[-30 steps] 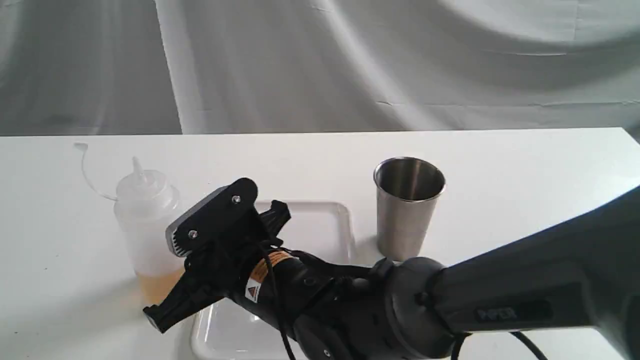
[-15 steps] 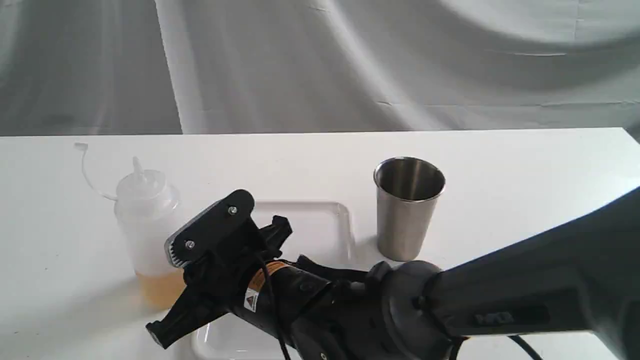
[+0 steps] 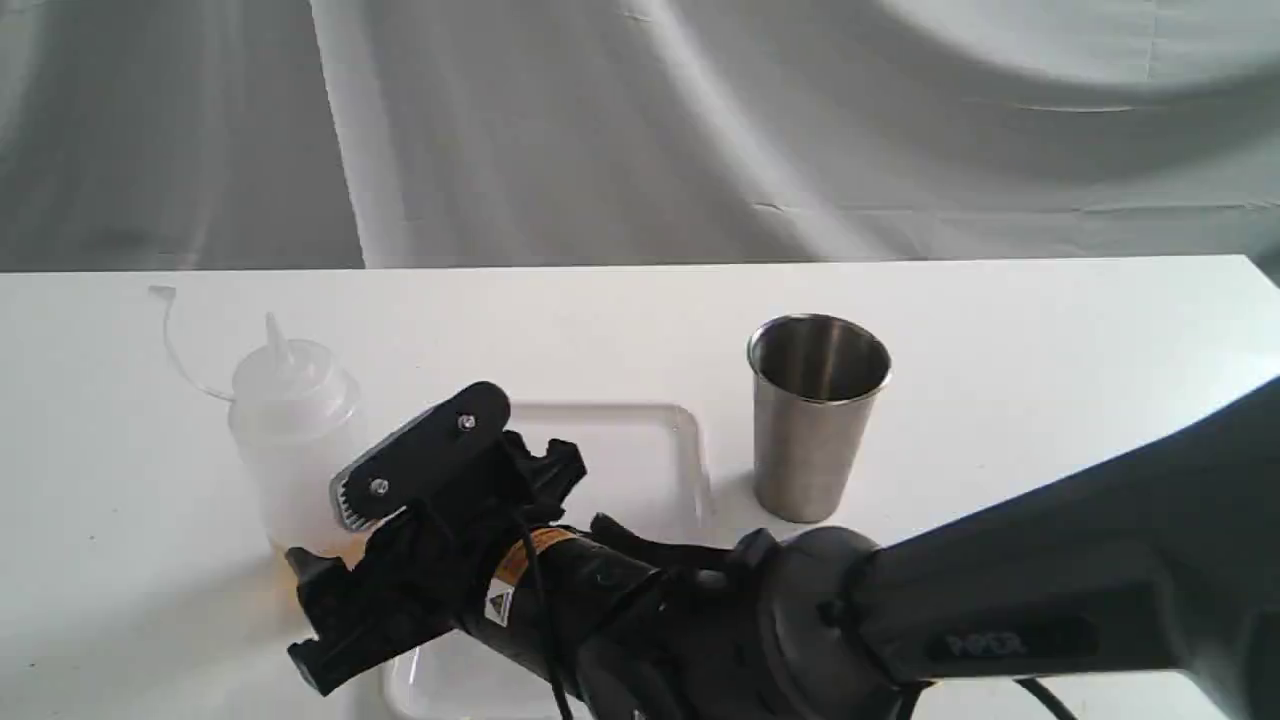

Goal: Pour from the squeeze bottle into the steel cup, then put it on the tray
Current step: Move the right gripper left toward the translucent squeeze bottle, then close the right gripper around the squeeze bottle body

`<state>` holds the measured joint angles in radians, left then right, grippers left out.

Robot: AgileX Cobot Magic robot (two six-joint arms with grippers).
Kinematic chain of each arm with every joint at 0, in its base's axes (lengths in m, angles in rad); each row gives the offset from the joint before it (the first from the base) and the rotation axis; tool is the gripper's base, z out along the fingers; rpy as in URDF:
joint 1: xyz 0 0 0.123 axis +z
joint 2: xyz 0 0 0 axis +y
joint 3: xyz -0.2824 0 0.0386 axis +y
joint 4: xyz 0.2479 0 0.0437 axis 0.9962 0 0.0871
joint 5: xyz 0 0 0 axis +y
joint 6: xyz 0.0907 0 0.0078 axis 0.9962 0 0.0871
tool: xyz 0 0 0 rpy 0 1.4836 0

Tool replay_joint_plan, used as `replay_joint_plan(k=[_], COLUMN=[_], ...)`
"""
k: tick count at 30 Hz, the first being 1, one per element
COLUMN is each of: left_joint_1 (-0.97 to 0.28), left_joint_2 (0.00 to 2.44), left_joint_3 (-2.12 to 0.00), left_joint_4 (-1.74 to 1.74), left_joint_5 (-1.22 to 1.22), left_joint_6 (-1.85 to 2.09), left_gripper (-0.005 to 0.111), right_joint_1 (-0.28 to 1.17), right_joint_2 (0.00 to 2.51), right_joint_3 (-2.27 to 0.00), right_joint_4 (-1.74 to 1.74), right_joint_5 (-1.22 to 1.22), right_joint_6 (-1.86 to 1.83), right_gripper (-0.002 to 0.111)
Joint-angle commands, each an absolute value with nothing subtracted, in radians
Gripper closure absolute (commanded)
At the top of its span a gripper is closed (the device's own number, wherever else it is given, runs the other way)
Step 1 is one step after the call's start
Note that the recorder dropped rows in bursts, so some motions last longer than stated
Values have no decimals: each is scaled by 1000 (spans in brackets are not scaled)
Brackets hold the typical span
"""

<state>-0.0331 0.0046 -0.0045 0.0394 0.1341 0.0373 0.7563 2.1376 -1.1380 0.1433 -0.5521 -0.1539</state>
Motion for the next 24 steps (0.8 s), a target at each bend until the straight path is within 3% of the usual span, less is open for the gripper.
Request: replay_joint_plan(k=[1, 13, 24], left_joint_1=[-39, -39, -39], left_joint_2=[0, 0, 0], left_joint_3=[0, 0, 0], left_joint_4=[40, 40, 40], left_joint_5=[133, 133, 133], left_joint_6=[33, 33, 33], left_gripper=[98, 98, 98], right_joint_1=[757, 757, 759], right_joint_2=[2136, 2168, 2252], right_joint_3=[-1143, -1143, -1281], right_joint_4=[214, 218, 220], right_joint_5=[-548, -571, -508], right_joint_6=[-150, -161, -180], right_gripper=[22, 22, 22])
